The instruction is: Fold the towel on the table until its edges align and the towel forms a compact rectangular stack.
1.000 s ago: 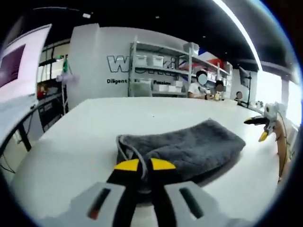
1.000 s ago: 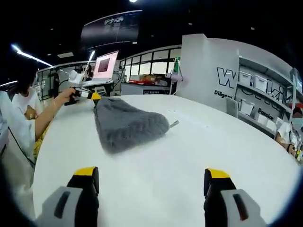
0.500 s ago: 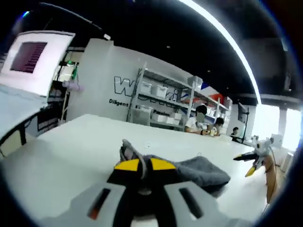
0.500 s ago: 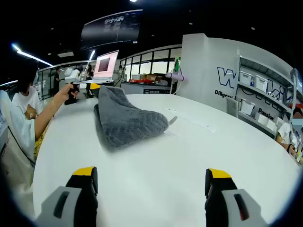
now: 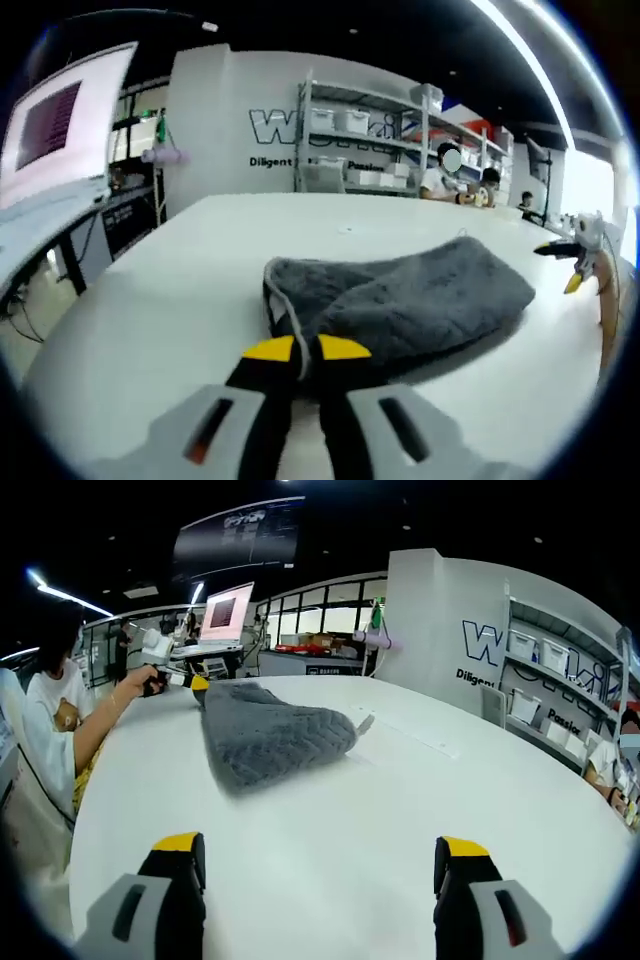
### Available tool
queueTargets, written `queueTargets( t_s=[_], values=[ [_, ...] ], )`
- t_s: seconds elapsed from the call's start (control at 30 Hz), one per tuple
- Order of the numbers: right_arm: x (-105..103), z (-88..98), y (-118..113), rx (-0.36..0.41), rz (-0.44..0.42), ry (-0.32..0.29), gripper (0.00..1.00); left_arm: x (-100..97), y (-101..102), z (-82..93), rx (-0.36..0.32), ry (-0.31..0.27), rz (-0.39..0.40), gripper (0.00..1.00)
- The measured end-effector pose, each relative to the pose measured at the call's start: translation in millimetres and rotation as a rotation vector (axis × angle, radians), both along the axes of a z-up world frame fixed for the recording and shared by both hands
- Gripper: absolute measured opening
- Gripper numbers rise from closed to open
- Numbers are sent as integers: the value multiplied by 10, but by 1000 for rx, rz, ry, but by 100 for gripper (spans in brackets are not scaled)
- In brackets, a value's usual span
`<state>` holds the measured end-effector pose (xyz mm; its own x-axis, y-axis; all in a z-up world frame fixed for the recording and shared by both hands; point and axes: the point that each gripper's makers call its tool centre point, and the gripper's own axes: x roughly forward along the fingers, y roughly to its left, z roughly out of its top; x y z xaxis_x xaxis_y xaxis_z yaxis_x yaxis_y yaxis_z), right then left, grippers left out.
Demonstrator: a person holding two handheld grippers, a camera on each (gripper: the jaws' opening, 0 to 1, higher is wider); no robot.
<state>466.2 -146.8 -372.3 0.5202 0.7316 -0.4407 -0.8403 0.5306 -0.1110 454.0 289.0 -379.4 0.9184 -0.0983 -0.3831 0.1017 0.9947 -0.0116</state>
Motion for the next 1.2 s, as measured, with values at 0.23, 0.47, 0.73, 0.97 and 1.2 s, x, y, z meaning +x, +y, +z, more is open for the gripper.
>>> queueTargets(
  t_s=[0.23,0.47,0.73,0.97,1.2],
  values=[
    [-10,5,5,-2,5,-3,99,37,-2,-96,-11,11,-18,9],
    [-25,8,14,1,9,-5,99,-30,-37,31,40,-34,-41,21],
    [-42,5,21,-8,16,-13,99,-99,-107,619,-37,-226,-49,42],
    [-35,-15,13,-22,20,-22,99,25,-350,751,-16,-238,-106,42],
    [-49,-14,30,-29,34,-31,99,85,-657,444,-3,-121,-206,34]
  ],
)
